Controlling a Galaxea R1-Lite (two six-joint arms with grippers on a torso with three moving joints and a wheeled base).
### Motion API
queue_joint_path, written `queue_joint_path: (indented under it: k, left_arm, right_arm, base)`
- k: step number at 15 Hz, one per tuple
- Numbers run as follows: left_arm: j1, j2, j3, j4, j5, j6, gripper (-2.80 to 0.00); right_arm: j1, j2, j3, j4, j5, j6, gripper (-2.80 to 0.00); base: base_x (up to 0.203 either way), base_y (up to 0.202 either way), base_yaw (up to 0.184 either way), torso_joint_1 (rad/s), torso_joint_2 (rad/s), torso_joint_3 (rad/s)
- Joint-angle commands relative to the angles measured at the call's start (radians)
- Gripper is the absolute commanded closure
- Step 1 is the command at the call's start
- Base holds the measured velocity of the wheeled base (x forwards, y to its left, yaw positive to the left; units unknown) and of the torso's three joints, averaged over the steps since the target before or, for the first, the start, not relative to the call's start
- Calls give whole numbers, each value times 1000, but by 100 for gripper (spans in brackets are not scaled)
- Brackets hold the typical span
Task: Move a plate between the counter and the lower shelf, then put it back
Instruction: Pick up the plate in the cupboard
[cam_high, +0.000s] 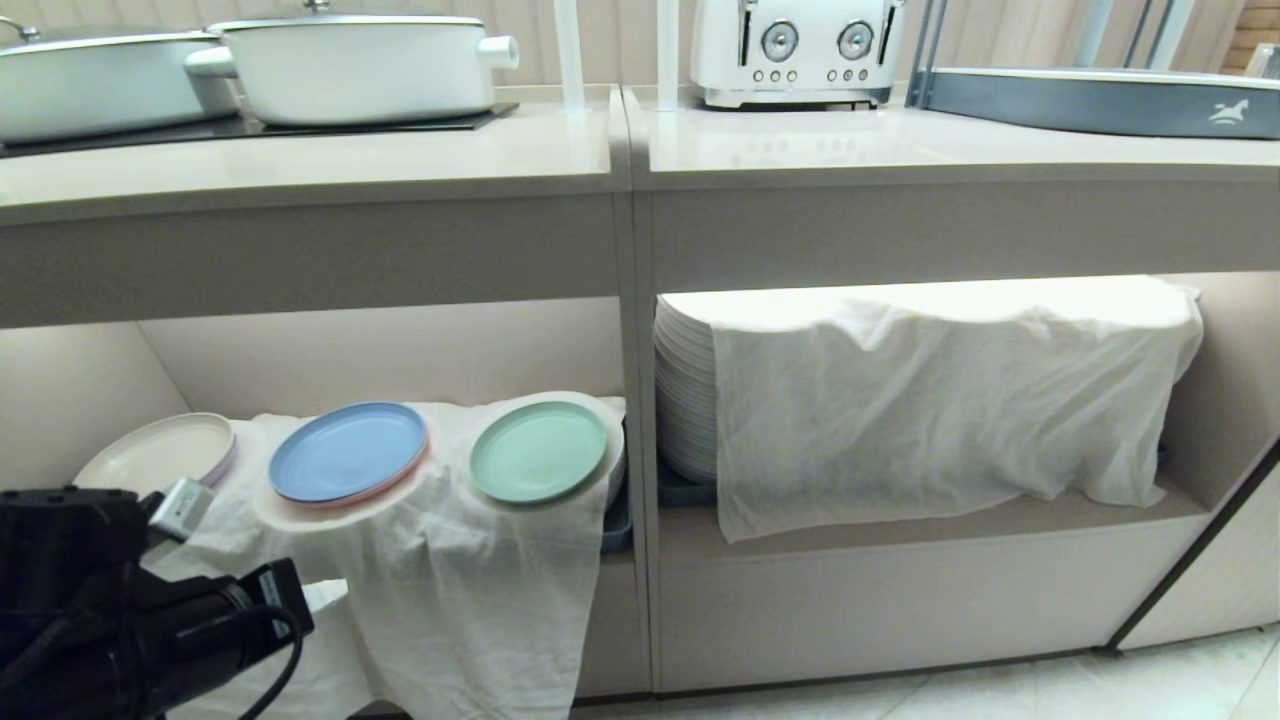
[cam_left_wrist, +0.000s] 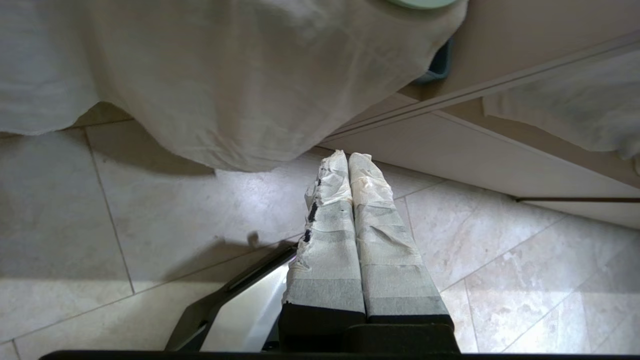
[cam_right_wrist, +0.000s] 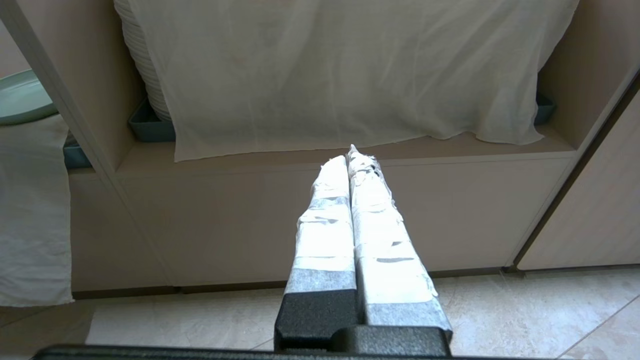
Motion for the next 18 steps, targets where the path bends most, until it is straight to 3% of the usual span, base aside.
queue_joint_path:
  k: [1,9,15,18]
  left_arm:
    - [-1,45,7,-5,8,-4,0]
    - [-17,187,-2,-55,58,-4,0]
    - [-56,432,-24,-304,132,-5,0]
    - [-87,510,-55,-350,159,-31,0]
  right_arm:
    - [0,0,0,0,-1,0,0]
    - [0,0,0,0,-1,0,0]
    - [0,0,0,0,-1,0,0]
    - [0,0,0,0,-1,0,0]
  base:
    - [0,0,0,0,0,0]
    - [0,0,0,0,0,0]
    - [0,0,0,0,0,0]
    - [0,0,0,0,0,0]
